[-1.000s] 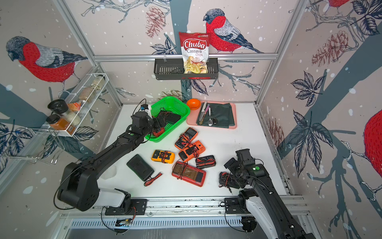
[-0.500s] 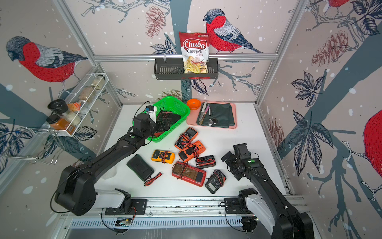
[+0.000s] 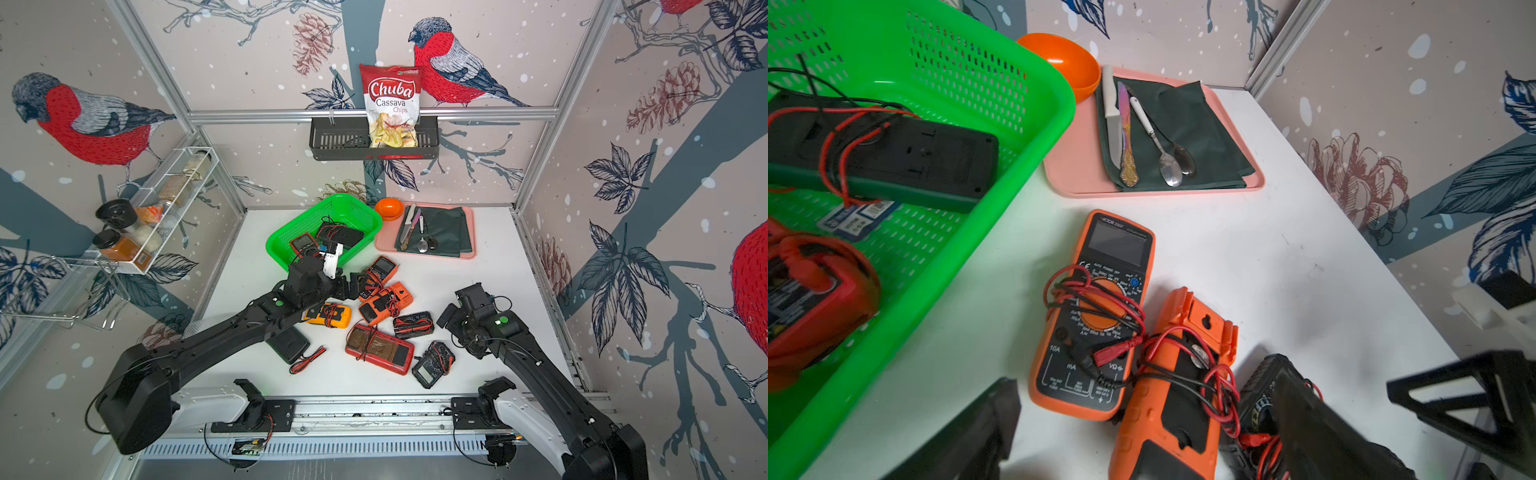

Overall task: Put the multimeter into the basket
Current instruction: Move the multimeter to the center of the board, then pick up the multimeter from the center of the board.

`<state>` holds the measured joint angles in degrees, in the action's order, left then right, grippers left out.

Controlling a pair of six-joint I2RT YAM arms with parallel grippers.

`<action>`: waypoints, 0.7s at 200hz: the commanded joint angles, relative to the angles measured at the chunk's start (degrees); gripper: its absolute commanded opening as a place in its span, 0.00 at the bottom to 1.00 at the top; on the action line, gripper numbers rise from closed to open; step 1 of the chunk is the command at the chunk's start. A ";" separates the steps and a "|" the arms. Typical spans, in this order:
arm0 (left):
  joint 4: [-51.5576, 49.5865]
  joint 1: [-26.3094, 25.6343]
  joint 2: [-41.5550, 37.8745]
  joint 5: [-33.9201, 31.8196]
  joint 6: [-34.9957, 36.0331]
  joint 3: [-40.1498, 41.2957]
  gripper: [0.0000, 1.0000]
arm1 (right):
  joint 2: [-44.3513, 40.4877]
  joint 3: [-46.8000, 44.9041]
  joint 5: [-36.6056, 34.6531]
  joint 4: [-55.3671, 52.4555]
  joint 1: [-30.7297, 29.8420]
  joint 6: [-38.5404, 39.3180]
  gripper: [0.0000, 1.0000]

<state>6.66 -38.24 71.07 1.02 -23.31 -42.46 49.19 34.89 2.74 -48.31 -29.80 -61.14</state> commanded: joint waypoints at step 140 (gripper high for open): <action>-0.60 -0.17 -0.39 -16.51 -8.32 1.97 0.98 | 3.17 -9.66 -4.64 8.85 -19.92 -19.39 0.98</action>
<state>6.17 -38.35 70.85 -12.82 -30.00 -40.86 51.70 25.85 0.25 -42.02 -49.80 -80.93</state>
